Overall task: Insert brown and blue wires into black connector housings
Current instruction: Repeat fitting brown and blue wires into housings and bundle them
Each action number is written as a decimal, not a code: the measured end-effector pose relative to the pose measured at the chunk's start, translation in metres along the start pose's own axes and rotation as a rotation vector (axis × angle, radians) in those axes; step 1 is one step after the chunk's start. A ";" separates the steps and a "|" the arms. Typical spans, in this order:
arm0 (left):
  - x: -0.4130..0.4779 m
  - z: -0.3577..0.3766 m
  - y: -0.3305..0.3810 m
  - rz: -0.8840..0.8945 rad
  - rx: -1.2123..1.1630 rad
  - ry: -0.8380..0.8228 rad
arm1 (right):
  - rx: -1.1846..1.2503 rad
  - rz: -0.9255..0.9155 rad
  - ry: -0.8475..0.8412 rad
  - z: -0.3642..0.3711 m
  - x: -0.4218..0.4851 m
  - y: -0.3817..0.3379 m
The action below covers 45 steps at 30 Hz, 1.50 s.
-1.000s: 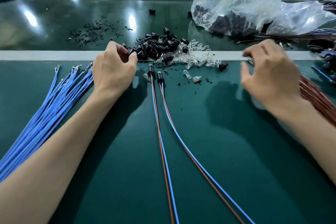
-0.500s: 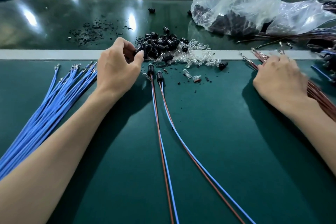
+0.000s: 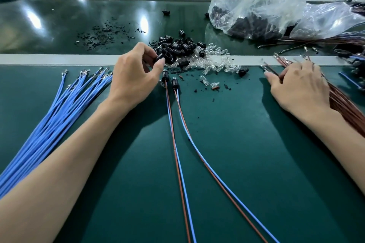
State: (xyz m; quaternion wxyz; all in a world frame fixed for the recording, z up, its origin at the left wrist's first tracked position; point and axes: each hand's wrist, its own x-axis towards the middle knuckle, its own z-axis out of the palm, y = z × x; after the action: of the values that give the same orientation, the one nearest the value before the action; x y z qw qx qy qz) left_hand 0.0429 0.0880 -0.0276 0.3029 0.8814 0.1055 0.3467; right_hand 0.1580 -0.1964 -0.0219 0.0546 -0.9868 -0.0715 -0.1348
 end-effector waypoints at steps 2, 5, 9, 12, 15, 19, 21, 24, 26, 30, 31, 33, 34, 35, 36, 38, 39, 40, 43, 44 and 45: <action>0.000 0.000 -0.001 0.002 -0.010 0.001 | 0.019 -0.014 0.010 0.000 0.000 -0.001; 0.000 0.000 -0.002 0.004 -0.024 0.001 | 0.017 -0.036 0.004 0.001 0.001 -0.001; 0.000 0.000 -0.001 0.011 -0.027 -0.006 | 0.013 -0.040 0.020 0.003 -0.001 -0.001; 0.000 0.000 -0.001 0.010 -0.022 -0.010 | 0.037 -0.097 0.123 -0.004 -0.008 -0.005; 0.000 -0.001 0.002 -0.009 -0.034 -0.023 | 0.103 -0.184 0.206 -0.026 -0.012 -0.016; 0.001 -0.008 0.013 -0.163 -0.313 -0.095 | 0.498 -0.210 0.036 -0.076 -0.006 -0.050; 0.002 -0.013 0.025 -0.280 -0.607 -0.188 | 0.931 -0.177 -0.236 -0.095 0.000 -0.069; -0.003 -0.018 0.044 -0.383 -1.063 -0.512 | 1.501 -0.014 -0.514 -0.088 0.011 -0.094; -0.015 -0.021 0.055 -0.409 -1.194 -0.736 | 1.748 0.135 -0.556 -0.068 0.013 -0.108; -0.044 -0.026 0.066 -0.284 -0.851 -0.886 | 2.115 0.490 -0.459 -0.027 0.007 -0.113; -0.051 -0.027 0.068 -0.239 -0.749 -0.870 | 2.163 0.539 -0.416 -0.020 0.005 -0.112; -0.063 -0.029 0.074 -0.189 -0.687 -0.817 | 2.231 0.585 -0.310 -0.012 0.003 -0.108; -0.069 -0.029 0.075 -0.182 -0.702 -0.780 | 2.258 0.594 -0.249 -0.010 0.002 -0.106; -0.073 -0.028 0.076 -0.177 -0.717 -0.731 | 2.282 0.589 -0.197 -0.010 0.001 -0.103; -0.076 -0.027 0.075 -0.174 -0.719 -0.675 | 2.299 0.571 -0.176 -0.011 -0.002 -0.100; -0.080 -0.026 0.074 -0.162 -0.703 -0.568 | 2.265 0.460 -0.253 -0.016 -0.011 -0.094; -0.081 -0.025 0.073 -0.154 -0.696 -0.520 | 2.204 0.355 -0.350 -0.019 -0.018 -0.091; -0.081 -0.025 0.072 -0.145 -0.685 -0.472 | 2.110 0.225 -0.474 -0.020 -0.026 -0.088; -0.081 -0.024 0.070 -0.142 -0.678 -0.316 | 1.630 -0.203 -0.731 -0.025 -0.055 -0.082; -0.080 -0.024 0.069 -0.151 -0.686 -0.270 | 1.435 -0.355 -0.731 -0.026 -0.063 -0.081; -0.079 -0.023 0.069 -0.165 -0.691 -0.232 | 1.253 -0.493 -0.722 -0.028 -0.070 -0.080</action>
State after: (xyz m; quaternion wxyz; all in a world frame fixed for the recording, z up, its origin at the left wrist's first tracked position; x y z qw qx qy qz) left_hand -0.0332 0.0126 -0.0156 0.6195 0.7491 0.0177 0.2342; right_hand 0.0719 -0.1302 -0.0071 0.5456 -0.7098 -0.3662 0.2538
